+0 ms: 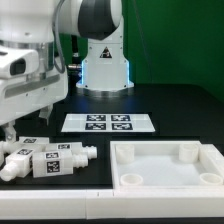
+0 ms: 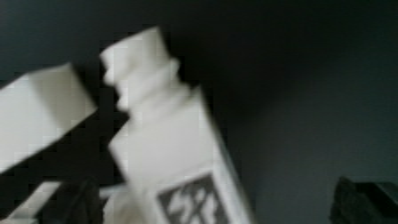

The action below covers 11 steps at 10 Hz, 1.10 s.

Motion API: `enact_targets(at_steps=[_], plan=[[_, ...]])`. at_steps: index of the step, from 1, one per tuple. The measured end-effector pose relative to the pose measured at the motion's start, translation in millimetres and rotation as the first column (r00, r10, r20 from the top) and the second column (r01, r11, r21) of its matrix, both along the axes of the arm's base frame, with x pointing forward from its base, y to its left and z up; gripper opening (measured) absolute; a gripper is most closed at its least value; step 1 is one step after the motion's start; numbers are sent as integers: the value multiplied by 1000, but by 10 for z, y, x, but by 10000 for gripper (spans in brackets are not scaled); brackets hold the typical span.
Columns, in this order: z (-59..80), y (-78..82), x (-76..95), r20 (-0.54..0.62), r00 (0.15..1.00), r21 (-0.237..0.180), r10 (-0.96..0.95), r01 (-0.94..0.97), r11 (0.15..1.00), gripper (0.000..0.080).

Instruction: Assemble square table

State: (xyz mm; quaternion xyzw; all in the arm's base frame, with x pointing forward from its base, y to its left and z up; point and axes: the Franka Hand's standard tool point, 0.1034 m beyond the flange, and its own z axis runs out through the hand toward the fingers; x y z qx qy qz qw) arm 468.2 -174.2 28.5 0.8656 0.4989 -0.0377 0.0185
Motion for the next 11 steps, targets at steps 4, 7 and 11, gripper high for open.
enact_targets(at_steps=[4,7,11], plan=[[-63,-4,-26,-4,1000,-2,-1,1,1000,648],[-57,-43,41,-9,1000,0,0,0,1000,648],[-61,-46,36,-9,1000,-1,-4,4,1000,278]])
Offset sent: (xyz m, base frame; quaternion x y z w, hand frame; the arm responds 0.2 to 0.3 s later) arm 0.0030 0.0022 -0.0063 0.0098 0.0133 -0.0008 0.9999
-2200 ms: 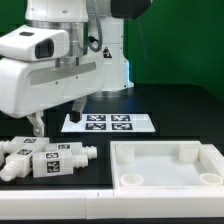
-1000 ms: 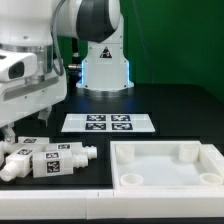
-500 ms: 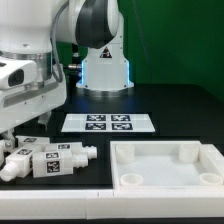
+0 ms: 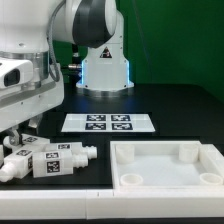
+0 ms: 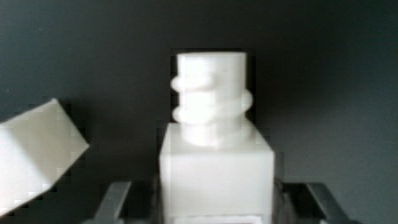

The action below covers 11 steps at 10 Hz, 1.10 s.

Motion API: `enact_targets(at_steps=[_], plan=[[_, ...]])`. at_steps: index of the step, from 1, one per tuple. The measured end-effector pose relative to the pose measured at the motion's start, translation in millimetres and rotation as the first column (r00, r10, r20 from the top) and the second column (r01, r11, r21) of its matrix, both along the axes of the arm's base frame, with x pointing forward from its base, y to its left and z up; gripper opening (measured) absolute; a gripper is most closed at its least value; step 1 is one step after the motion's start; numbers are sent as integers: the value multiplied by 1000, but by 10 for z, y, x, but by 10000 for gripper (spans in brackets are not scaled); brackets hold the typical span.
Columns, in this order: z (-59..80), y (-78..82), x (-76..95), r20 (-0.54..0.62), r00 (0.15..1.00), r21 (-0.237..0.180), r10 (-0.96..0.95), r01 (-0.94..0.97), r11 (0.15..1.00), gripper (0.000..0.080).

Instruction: Assemble square table

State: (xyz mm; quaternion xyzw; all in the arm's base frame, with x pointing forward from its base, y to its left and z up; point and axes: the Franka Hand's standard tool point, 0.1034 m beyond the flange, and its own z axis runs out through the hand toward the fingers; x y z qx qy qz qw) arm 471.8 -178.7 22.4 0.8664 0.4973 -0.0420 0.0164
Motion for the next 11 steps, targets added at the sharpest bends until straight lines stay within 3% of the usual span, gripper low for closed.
enact_targets(at_steps=[2,3,6,8,11], plan=[[5,15,-3,6,1000,-2,-25,26,1000,278],[44,116,-50,24,994,-5,-107,107,994,278],[278,604,-270,44,931,16,-361,361,932,278],[248,970,-291,67,868,20,-493,493,870,279],[229,934,-260,70,902,17,-426,426,905,279]])
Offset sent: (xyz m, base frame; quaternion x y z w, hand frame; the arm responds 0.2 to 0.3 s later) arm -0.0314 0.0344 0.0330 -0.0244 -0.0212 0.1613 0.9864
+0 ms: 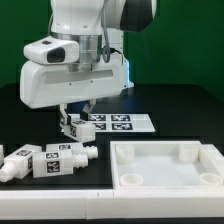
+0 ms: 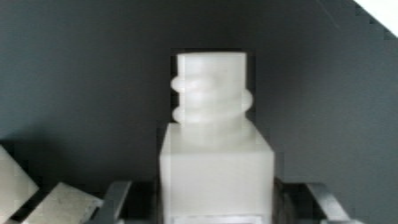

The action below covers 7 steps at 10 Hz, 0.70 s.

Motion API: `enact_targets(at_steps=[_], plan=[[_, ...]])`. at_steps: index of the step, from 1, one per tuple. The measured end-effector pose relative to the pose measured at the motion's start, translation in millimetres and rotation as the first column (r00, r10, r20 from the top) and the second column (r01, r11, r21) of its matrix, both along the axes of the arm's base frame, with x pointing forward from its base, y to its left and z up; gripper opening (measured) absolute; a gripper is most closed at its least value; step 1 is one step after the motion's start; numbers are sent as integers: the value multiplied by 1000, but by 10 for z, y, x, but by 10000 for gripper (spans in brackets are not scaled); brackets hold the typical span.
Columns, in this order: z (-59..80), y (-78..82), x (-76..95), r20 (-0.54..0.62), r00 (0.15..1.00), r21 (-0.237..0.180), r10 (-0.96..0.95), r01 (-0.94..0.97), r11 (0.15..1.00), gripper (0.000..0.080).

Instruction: Assemble square table

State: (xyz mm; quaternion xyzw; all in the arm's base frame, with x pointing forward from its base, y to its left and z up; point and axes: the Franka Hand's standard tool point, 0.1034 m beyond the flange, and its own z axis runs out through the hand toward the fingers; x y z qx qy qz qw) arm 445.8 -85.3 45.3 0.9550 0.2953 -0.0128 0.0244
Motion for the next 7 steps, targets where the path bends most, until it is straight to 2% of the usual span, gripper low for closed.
enact_targets(at_steps=[1,2,3,4,7], plan=[[-5,4,-11,-2,1000,0,0,0,1000,281],[-28,87,-94,17,992,-1,-122,122,993,281],[-81,243,-292,25,976,-1,-216,216,976,281],[-135,332,-419,31,959,-1,-282,282,960,281],[-154,336,-422,26,951,1,-308,308,951,281]])
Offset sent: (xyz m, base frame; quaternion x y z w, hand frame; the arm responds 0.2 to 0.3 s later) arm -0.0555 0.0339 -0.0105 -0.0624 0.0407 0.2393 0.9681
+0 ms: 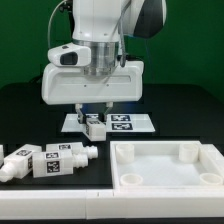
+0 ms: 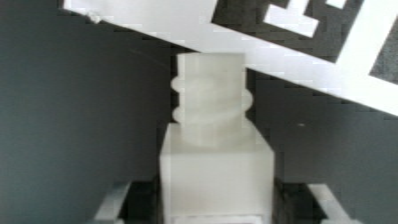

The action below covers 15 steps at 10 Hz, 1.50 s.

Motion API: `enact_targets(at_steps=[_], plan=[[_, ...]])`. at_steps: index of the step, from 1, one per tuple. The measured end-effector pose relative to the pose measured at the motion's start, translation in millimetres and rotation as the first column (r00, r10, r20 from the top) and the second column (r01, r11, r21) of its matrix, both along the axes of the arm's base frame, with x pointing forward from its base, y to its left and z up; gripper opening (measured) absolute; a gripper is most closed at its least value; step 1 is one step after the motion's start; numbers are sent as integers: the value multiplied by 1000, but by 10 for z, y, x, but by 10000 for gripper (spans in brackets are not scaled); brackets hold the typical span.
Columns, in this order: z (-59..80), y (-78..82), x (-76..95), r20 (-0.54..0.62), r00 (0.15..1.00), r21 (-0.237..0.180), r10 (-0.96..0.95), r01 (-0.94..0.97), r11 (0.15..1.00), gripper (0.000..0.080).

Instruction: Assemble square table

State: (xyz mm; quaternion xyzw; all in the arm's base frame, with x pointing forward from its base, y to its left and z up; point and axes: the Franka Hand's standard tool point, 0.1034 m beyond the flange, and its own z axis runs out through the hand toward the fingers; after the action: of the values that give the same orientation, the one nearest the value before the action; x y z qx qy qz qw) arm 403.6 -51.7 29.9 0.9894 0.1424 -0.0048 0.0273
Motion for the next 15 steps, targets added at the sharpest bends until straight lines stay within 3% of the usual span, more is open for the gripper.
enact_targets(at_steps=[5,9,10,11,13,15], plan=[[-88,-20,-152,-1,960,16,-281,281,960,281],[-94,-50,-163,-21,950,23,-311,311,950,281],[-94,-24,-157,-53,950,28,-306,308,951,461],[-51,-30,-55,-58,951,35,-303,305,952,589],[25,-48,96,-172,947,43,-273,284,958,636],[-9,-77,177,-321,905,11,-279,298,954,648]])
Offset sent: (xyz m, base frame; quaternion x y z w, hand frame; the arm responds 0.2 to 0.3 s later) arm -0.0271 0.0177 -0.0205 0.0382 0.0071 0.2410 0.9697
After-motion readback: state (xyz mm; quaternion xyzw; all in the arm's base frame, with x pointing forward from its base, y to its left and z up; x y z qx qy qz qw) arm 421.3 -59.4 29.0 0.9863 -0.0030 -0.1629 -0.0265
